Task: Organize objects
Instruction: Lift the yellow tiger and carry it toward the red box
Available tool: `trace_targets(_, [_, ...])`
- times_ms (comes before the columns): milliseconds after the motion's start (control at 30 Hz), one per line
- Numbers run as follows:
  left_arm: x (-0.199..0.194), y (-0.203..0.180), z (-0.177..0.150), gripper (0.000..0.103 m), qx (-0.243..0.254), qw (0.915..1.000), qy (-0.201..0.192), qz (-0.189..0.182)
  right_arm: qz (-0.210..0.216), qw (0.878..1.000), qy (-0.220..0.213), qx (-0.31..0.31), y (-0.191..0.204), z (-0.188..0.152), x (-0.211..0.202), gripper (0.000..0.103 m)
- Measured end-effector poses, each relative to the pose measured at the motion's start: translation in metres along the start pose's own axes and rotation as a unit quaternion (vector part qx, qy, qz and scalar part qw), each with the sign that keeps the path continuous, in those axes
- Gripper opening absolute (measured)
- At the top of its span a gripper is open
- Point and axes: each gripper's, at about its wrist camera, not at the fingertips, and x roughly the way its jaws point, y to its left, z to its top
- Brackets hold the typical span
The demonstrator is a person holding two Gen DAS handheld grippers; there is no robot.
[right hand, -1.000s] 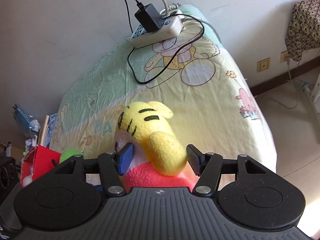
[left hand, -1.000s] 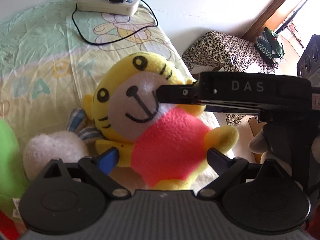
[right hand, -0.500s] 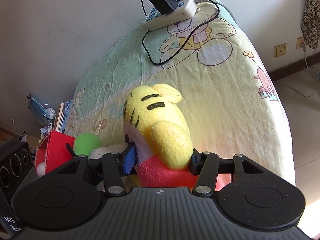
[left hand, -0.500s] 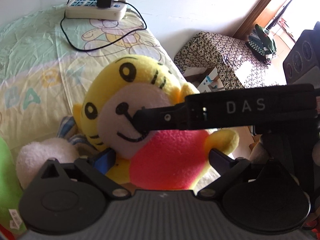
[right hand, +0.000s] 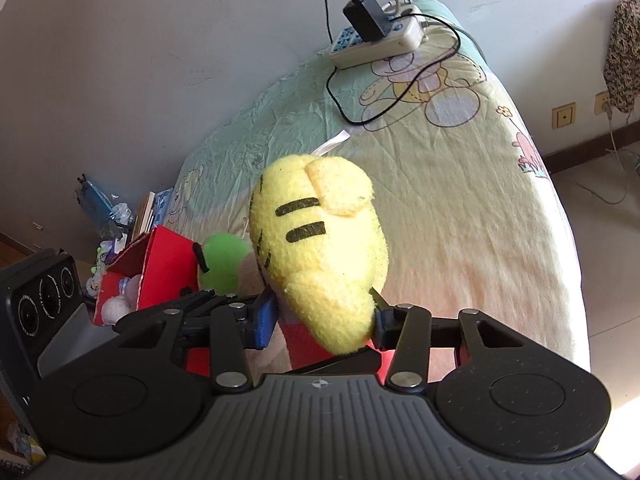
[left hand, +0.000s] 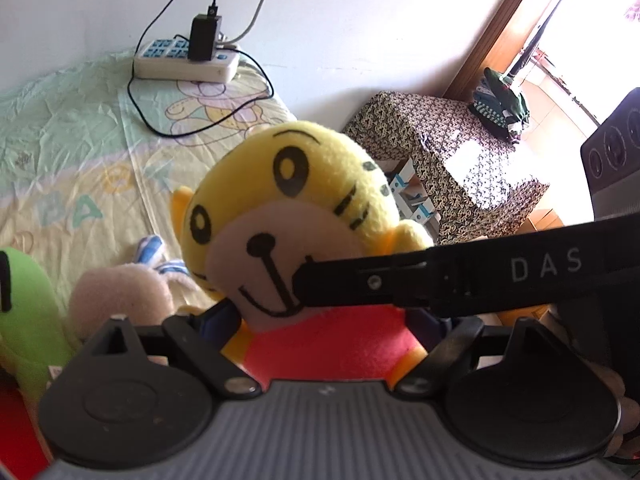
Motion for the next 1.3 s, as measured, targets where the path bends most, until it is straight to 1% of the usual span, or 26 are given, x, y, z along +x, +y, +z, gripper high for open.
trace_targets(200, [-0.037,-0.005,-0.013,0.086,-0.008,0.9990,-0.041,0.014,0.004,0.998,-0.018,-0.053,0.036,-0.011,-0.012,0.048])
trace_targets(433, [-0.083,-0.007,-0.031,0.086,-0.015,0.9950,-0.088,0.044,0.026,0.993,-0.032,-0.111,0.075,-0.021,-0.017,0.048])
trace_targets(600, [-0.115,-0.002,-0.043,0.086,-0.019,0.9905,-0.118,0.067,0.048,0.989,-0.042,-0.132,0.101,-0.028,-0.016,0.048])
trace_targets(767, [-0.150,0.006,-0.052,0.086,-0.010,0.9850,-0.148,0.089,0.064,0.986,-0.059,-0.144,0.130,-0.036,-0.013,0.048])
trace_targets(1033, [-0.205,0.050,-0.067,0.086,-0.006,0.9782,-0.176,0.111,0.086,0.983,-0.080,-0.144,0.187,-0.047,0.017,0.048])
trace_targets(1167, [-0.226,0.077,-0.074,0.086,-0.005,0.9765,-0.177,0.122,0.090,0.983,-0.087,-0.136,0.212,-0.053,0.040,0.048])
trace_targets(1300, [-0.238,0.107,-0.079,0.087,-0.005,0.9769,-0.172,0.127,0.090,0.984,-0.091,-0.128,0.230,-0.060,0.061,0.048])
